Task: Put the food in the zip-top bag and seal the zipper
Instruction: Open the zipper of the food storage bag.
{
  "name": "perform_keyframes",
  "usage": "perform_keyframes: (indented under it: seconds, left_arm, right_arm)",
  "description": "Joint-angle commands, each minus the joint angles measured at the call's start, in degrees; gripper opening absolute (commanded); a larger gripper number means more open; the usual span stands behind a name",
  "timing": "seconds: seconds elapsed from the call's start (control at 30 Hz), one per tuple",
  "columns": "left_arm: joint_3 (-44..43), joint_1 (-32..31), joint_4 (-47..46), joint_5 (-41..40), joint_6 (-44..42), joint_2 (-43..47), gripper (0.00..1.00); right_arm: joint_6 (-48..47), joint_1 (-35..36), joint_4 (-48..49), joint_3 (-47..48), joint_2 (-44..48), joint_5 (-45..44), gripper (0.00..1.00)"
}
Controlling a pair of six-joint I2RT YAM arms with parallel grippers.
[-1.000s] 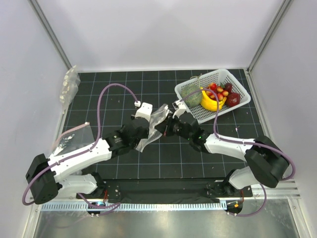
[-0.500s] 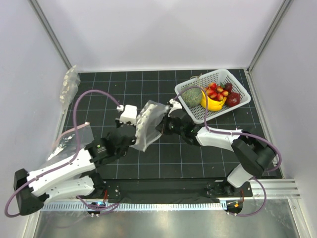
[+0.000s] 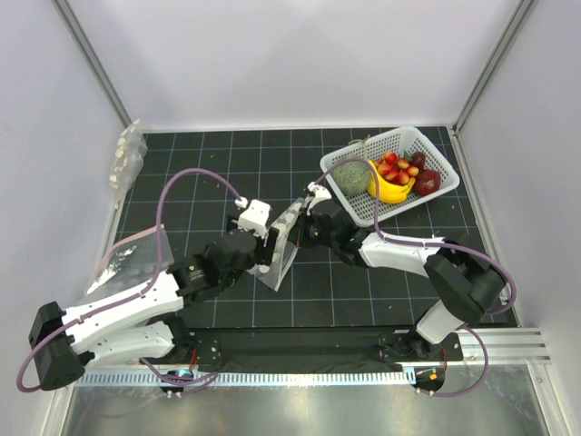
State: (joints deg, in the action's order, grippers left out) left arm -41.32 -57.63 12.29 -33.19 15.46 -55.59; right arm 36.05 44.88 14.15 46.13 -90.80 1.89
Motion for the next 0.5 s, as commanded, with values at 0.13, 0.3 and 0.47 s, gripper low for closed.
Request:
perform_keyframes:
  seconds: [0.13,0.3,0.47]
  left_arm:
    - [-1.48,0.14,-8.87,7.17,-0.44,-4.96,0.92]
    - [-3.85,0.41,-7.73,8.5,0.97,-10.93,0.83]
    - [-5.97,0.5,-6.14,5.16,1.94,-14.36,0.76]
  right_arm:
    - [-1.25,-0.23,4.57,0.1,3.0,2.86,0.01]
    - [-1.25,-0.23,4.66,-0.25,3.7,2.77,0.01]
    - [-1.34,-0.23,4.92,-0.51,4.23,3.03,0.01]
